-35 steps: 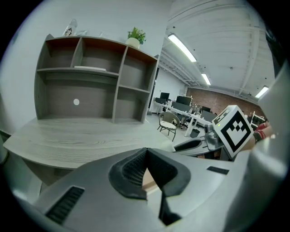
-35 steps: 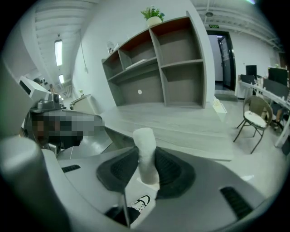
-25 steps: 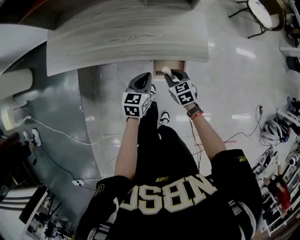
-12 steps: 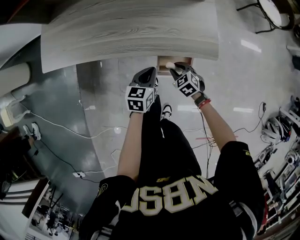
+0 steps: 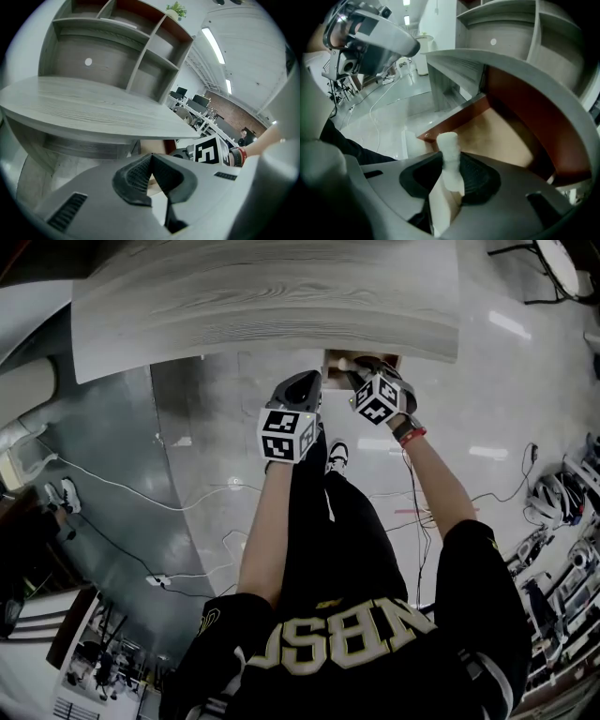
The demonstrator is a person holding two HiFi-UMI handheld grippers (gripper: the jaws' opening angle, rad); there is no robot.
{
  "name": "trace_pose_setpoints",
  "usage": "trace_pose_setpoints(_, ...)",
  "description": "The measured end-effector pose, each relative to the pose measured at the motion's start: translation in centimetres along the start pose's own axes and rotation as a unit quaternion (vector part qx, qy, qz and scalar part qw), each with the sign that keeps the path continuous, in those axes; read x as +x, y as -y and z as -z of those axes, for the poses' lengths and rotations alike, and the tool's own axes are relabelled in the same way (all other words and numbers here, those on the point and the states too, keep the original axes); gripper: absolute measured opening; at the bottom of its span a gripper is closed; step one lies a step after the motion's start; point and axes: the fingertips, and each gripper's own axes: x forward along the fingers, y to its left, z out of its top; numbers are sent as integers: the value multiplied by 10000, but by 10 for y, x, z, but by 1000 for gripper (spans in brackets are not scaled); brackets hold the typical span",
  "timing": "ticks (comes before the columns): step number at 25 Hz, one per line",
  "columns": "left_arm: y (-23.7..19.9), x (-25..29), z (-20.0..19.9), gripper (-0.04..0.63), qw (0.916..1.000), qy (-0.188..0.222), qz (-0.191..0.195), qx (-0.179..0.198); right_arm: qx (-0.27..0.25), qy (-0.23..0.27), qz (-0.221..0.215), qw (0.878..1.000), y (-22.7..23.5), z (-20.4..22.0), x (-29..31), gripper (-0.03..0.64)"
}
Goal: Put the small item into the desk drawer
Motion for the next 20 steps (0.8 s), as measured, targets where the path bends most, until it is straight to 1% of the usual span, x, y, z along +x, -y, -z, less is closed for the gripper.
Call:
trace_pose_setpoints(7, -9, 6, 9, 14, 9999, -54, 35, -102, -164, -387, -192, 9989, -1, 11, 24, 124)
trace_pose_setpoints(11, -11, 8, 13, 14, 9999, -103, 29, -118, 25, -451, -368, 9983, -5, 17, 36, 129)
trace_pose_setpoints(13, -10, 7, 14, 14, 9999, -91, 23, -143, 73, -509, -383, 9979, -6, 20, 38, 129)
trace_pose_setpoints(18, -8, 3, 16, 14, 9997, -71, 102, -209, 142, -860, -455, 9952, -6, 21, 42, 133)
trace_pose_setpoints(20, -7, 2, 18, 14, 9996, -90, 120, -222, 140, -892, -464, 9948, -7, 22, 44, 140)
